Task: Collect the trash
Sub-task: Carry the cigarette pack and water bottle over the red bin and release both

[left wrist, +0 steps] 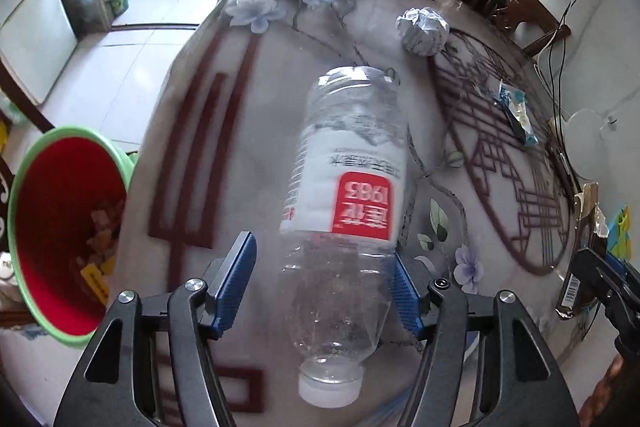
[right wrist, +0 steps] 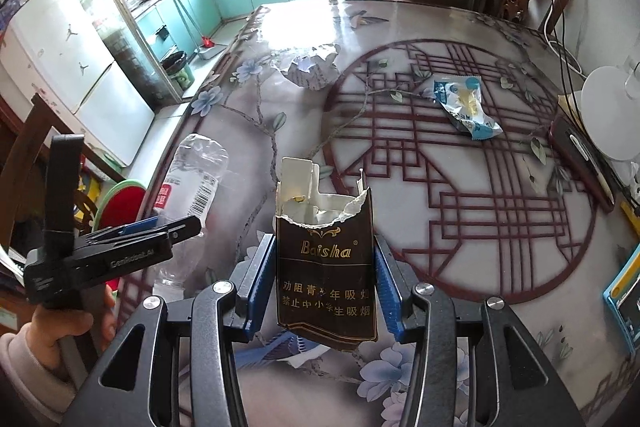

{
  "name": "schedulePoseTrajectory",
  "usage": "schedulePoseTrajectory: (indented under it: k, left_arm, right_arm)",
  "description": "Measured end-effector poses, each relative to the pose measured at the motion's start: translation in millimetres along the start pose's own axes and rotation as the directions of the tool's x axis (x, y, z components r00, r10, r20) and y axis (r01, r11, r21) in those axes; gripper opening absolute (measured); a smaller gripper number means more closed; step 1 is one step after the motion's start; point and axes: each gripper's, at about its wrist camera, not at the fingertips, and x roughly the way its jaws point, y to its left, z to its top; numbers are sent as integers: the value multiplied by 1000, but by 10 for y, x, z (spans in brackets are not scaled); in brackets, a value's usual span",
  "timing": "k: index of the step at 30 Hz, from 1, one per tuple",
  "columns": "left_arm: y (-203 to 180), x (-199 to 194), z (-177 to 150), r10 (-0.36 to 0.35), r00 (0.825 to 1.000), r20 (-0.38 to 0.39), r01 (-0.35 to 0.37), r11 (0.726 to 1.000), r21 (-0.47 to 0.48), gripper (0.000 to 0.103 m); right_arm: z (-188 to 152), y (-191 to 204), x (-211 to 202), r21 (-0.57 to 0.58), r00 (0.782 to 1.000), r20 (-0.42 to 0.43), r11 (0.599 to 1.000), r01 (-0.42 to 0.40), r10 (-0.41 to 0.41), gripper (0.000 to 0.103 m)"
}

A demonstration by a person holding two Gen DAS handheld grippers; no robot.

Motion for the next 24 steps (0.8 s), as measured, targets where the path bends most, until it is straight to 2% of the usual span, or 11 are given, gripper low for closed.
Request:
schedulePoseTrajectory:
  k: [1, 11, 20, 24]
  left_arm:
    - [-10, -18, -3, -5, 1000, 5, 5, 1000, -2, 44]
    - [72, -517, 23, 2, 994, 108, -3, 1000, 13, 44]
    - [513, -852, -65, 74, 984, 164, -67, 997, -49, 44]
    - [762, -913, -110, 103, 982, 161, -91, 993, -80, 44]
  right_arm:
    - [1, -8, 1, 2, 1000, -2, 1000, -1, 1, 45]
    - [49, 147, -11, -50, 1000, 14, 999, -6, 6, 45]
    - [84, 497, 23, -95, 1000, 13, 995, -22, 23, 45]
    - [86, 713, 31, -114, 999, 18, 993, -36, 39, 45]
